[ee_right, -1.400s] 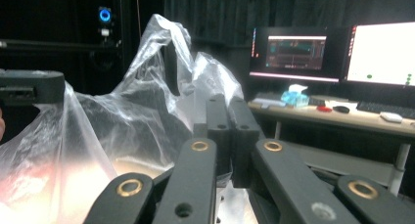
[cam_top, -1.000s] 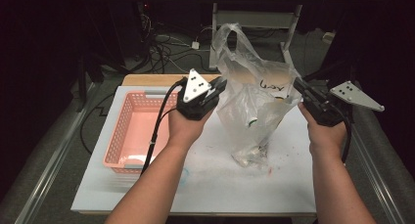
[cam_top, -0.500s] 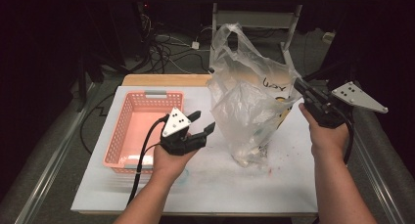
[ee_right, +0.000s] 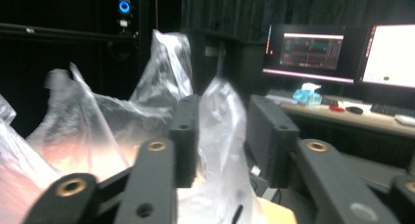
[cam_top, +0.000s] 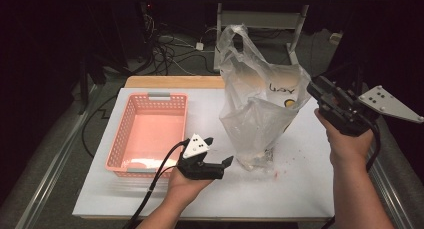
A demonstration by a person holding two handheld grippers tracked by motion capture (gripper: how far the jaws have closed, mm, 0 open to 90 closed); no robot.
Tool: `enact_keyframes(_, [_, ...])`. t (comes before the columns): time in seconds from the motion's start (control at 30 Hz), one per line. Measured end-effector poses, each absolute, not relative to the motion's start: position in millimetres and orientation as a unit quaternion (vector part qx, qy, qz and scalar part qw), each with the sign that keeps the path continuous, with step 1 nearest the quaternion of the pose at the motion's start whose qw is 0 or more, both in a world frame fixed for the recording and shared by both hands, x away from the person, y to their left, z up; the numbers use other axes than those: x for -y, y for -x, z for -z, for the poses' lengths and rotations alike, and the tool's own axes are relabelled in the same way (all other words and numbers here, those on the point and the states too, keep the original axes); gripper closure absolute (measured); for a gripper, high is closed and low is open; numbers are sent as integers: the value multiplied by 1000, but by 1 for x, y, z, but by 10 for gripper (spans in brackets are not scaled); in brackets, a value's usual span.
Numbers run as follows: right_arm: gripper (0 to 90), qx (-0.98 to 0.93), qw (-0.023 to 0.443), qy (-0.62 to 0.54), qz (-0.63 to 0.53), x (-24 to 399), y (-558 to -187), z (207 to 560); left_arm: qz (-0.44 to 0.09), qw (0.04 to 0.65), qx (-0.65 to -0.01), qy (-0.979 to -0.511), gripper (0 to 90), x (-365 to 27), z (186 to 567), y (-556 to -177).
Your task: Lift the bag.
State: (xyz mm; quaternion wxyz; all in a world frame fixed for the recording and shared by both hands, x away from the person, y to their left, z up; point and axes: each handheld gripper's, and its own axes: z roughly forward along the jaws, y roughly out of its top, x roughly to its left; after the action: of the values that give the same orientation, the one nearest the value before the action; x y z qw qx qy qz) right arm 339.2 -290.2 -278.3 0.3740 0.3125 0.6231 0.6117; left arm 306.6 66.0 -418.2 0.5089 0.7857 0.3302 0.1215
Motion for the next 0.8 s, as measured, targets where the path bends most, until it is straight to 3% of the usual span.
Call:
enact_keyframes(0.17, [512,-637,359,-305,-610,295,-329,281,-111,496,-334,-794,0,-61,430,-304])
enact_keyframes(0.4, [328,-671,324,-322,-584,296,-330,321,-115,486,-327,-802,0,-56,441,-298])
enact_keyframes(0.8, [97,-718,269,-357,-534,288,-331,402,-123,486,-324,-802,0,-59,454,-292])
